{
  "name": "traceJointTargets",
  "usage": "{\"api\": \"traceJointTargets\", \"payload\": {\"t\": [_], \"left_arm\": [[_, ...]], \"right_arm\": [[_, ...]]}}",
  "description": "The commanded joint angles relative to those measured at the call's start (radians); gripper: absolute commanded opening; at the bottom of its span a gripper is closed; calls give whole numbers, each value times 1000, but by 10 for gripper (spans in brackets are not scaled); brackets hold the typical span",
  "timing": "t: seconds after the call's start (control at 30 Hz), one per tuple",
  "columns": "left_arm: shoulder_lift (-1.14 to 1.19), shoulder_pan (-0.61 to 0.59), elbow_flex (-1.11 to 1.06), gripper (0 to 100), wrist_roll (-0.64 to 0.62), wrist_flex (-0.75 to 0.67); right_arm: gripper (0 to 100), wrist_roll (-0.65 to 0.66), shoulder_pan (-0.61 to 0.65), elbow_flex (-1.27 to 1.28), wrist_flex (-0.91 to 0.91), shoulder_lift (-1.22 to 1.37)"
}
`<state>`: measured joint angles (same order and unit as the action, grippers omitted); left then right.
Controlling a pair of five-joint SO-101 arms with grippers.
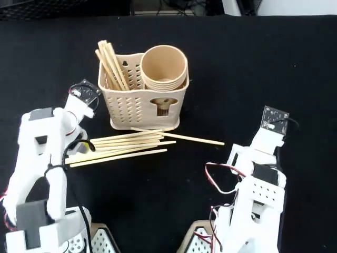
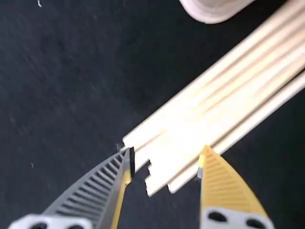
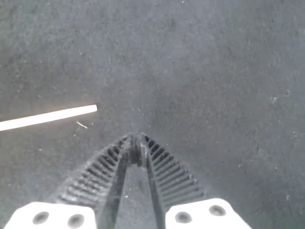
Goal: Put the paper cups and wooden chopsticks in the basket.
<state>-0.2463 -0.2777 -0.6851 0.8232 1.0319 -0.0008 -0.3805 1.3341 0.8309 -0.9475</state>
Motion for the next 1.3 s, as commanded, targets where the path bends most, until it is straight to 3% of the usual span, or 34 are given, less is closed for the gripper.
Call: {"api": "traceJointTargets", "payload": {"t": [0.0,0.23,0.37,0.63,0.8,1.1,1.17,1.27], "left_arm": [[41,61,-27,240,12,-92],[83,82,-104,239,63,-143],[71,38,-108,239,69,-146],[60,-105,-104,239,55,-348],[46,-154,-131,239,-17,-327],[-92,-209,-94,234,-23,-178],[-150,-213,-68,234,-100,-187],[-189,-183,-81,234,-327,-325]], "right_arm": [[15,0,-8,-8,-23,-18],[15,0,-8,-4,-23,-18],[15,0,-8,-4,-23,-18],[15,0,-8,-4,-23,-18],[15,0,-8,-4,-23,-18],[15,0,-8,-1,-34,-18],[15,0,-8,1,-46,-15],[15,0,-6,1,-44,-16]]}}
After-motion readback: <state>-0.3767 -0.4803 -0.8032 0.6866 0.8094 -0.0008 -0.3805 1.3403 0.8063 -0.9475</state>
